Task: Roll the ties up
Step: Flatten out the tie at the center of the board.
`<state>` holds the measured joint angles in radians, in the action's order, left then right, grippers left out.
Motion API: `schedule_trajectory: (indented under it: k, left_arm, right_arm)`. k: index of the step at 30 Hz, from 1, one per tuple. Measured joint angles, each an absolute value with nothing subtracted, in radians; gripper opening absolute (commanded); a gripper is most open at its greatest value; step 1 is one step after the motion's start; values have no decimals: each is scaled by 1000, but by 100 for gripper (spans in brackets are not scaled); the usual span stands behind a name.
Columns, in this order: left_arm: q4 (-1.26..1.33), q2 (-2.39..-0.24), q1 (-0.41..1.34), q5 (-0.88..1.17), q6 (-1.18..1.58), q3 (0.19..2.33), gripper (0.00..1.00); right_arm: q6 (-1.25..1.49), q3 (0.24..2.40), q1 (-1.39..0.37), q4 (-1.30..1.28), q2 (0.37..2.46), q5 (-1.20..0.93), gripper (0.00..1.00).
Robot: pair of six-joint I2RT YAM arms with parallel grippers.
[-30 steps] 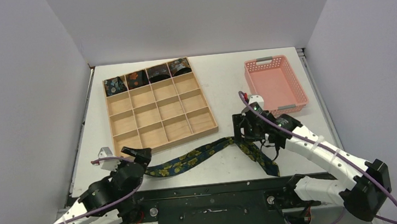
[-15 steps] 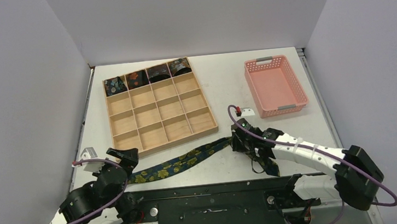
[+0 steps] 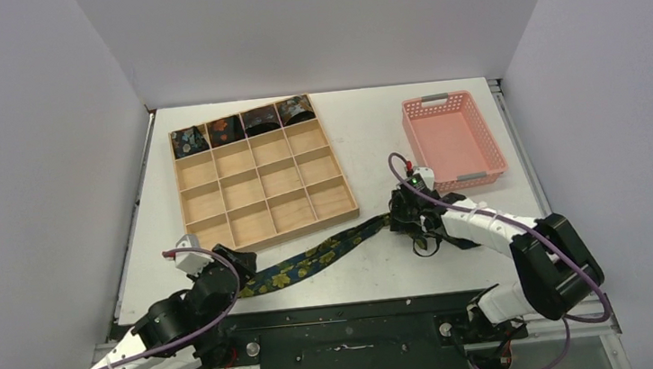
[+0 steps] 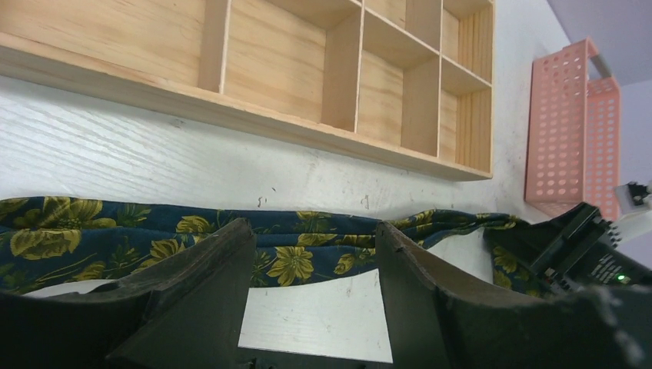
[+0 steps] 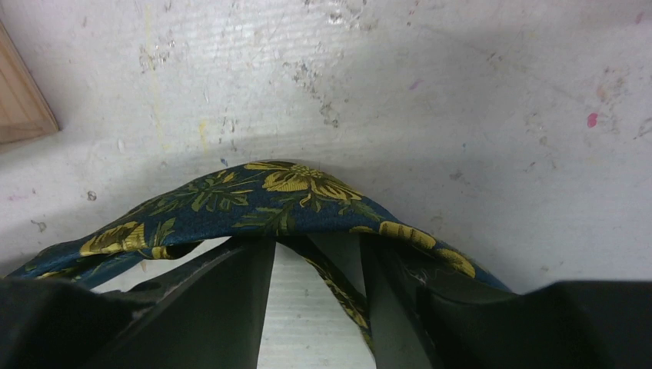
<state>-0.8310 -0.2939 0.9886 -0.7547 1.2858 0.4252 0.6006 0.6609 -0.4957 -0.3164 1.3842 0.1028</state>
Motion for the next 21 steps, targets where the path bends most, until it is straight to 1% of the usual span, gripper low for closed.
schedule_trajectory:
  k: [2,6,9,12,13,15,17,18,19,20,21]
  left_arm:
    - [-798,-318,989,-743,1272,422,56]
    - [-724,-327,989,-730,1228,416,57]
    - [-655,-327,989,-721,1188,400,57]
    - [-596,-334,989,-701,1151,389,58]
    - [-583,-339,989,-696,1140,388,60]
    - [-562,-348,989,-682,1117,388,65]
    - [-545,-350,989,-666,1086,388,73]
    - [-534,-350,989,-657,1066,388,78]
    - [-521,-349,989,-645,1041,388,86]
    - [-505,-348,989,-627,1005,389,98]
    - [-492,-349,989,-613,976,389,97]
  right_arm:
    - [599,658,-498,-332,1313,102,83]
    - [580,640,-518,-347,1071,123,92]
    - [553,639,-529,-352,984,153,98]
    - [526,639,-546,-350,1019,185,100]
    - [517,640,-561,-347,1055,200,96]
    - [504,649,-604,-351,1147,228,95]
    - [498,674,-627,-354,1229,237,95]
    - [494,691,-634,-352,1262,236,95]
    - [490,711,-635,-351,1291,236,96]
    - [485,734,-635,-349,1314,238,96]
    - [480,757,-635,-345,1334,240,96]
